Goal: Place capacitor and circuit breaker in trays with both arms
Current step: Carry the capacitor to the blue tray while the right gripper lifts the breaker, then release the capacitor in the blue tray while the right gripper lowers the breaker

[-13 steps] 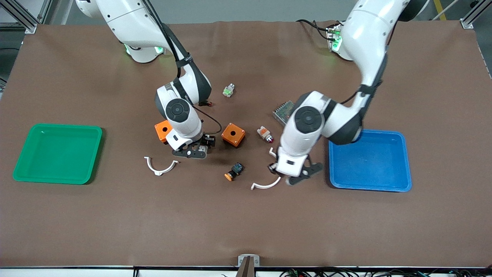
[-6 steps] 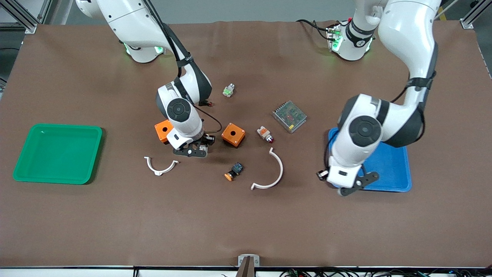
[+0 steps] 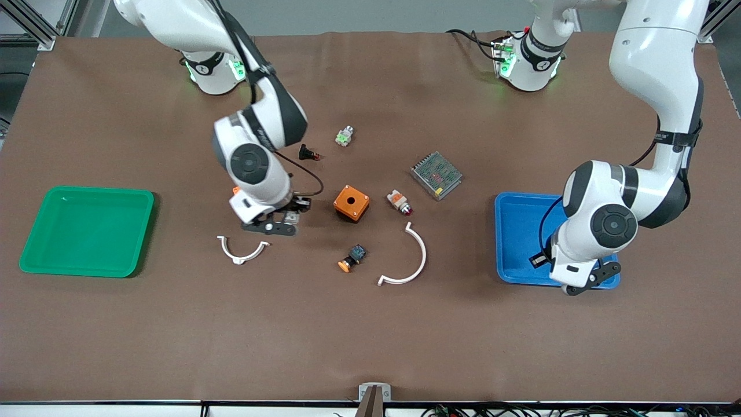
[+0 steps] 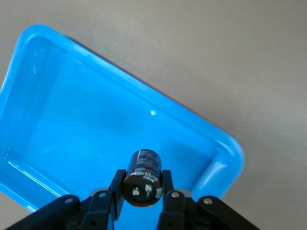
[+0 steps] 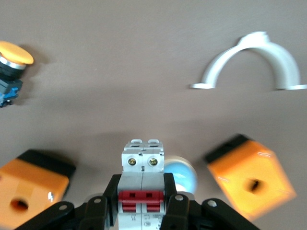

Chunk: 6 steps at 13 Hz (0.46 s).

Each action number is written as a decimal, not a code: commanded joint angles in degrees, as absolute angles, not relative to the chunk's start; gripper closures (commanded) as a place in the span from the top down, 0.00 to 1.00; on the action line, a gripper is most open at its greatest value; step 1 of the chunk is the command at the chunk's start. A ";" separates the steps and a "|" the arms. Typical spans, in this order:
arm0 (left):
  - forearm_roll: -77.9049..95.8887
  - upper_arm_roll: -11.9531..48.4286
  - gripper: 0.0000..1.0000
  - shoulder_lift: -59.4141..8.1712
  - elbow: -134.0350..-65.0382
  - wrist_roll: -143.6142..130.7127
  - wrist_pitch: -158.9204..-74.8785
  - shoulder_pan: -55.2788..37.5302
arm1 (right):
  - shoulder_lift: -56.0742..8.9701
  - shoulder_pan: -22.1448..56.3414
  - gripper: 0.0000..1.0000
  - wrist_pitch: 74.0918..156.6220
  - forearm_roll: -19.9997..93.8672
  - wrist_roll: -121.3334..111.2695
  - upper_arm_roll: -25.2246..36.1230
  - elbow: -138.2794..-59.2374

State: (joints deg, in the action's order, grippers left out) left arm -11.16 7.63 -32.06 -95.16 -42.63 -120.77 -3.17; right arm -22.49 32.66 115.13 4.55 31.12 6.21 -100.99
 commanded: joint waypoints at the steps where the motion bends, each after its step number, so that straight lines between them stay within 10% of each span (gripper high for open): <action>1: -12.13 8.61 0.00 -29.79 -102.38 -42.89 -126.98 -1.15 | -19.16 23.59 0.11 103.05 5.01 22.36 5.62 -93.64; 6: -12.04 8.61 0.01 -30.93 -104.68 -42.89 -128.50 0.79 | -19.60 7.50 0.11 95.36 -2.09 6.26 5.80 -85.96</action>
